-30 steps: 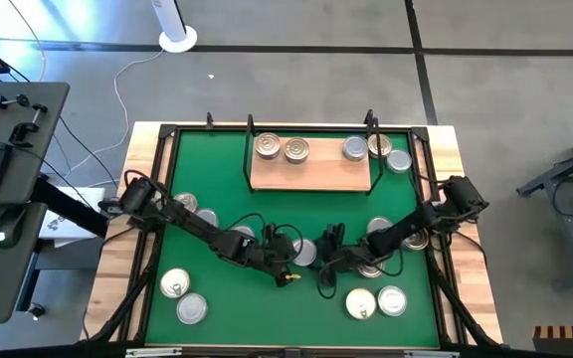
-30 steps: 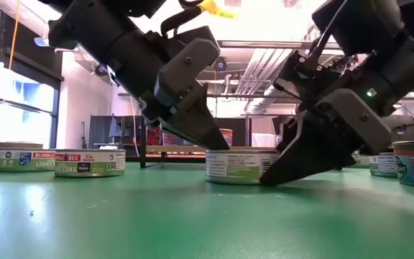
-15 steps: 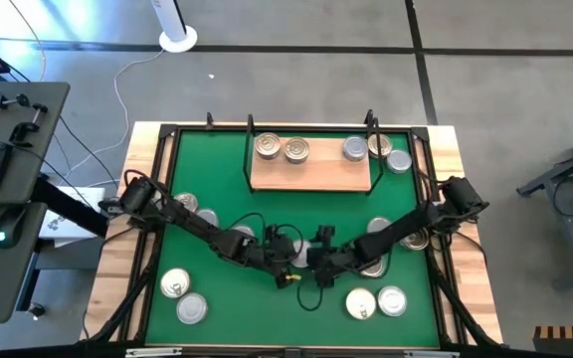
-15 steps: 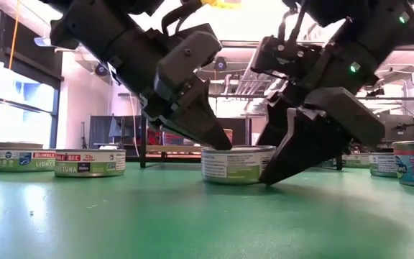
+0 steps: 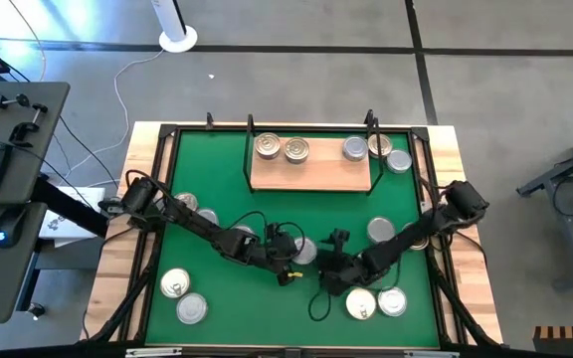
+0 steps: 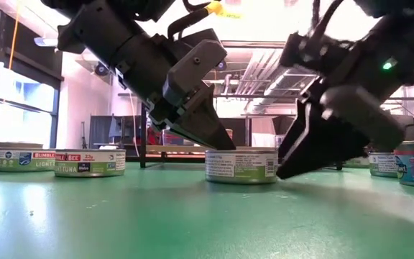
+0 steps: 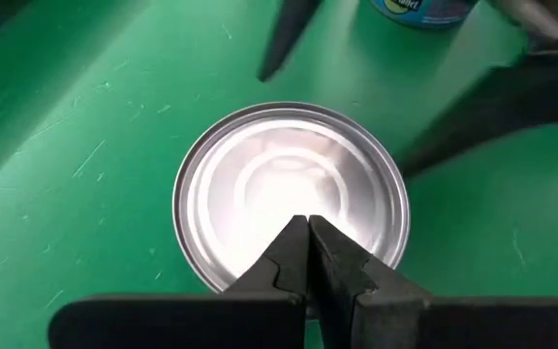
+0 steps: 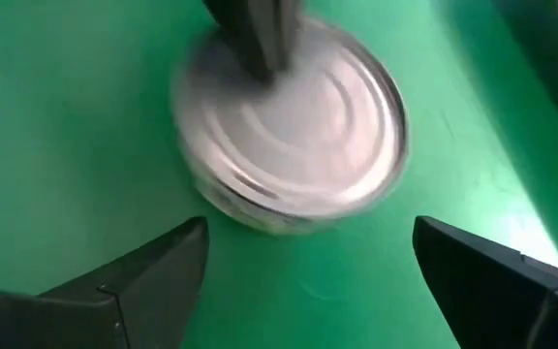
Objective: Stack canned seafood by type on shelf
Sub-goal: Put the green tuna can on the shelf
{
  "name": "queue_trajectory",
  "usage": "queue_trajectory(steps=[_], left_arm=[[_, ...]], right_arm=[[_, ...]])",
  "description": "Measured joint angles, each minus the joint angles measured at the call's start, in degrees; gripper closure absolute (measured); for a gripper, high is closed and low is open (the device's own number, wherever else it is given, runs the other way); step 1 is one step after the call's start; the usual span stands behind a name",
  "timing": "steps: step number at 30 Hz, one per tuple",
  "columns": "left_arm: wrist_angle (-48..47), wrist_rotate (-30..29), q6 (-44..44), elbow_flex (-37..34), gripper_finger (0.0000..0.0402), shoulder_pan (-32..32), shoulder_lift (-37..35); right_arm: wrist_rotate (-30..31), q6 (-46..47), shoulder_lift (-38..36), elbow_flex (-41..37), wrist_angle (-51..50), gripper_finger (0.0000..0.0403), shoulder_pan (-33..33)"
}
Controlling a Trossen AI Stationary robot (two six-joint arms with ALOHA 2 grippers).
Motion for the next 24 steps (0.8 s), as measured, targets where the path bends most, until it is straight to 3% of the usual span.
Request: queue_trajectory(steps=[3, 10, 24], left_arm=[[0.0, 0.0, 0.0, 0.0, 0.0401, 0.0, 0.0], [0.2, 0.1, 0.0, 0.0, 0.0401, 0.0, 0.0], [0.5, 0.1, 0.1, -0.1, 0.0401, -0.1, 0.0]], right_arm=[[0.8, 0.2, 0.0, -1.6, 7.5, 0.0048, 1.5], [2.4, -0.5, 0.0, -2.1, 14.5, 0.0048, 2.3], [4.3, -7.2, -2.2, -2.1, 13.4, 0.0048, 2.3]])
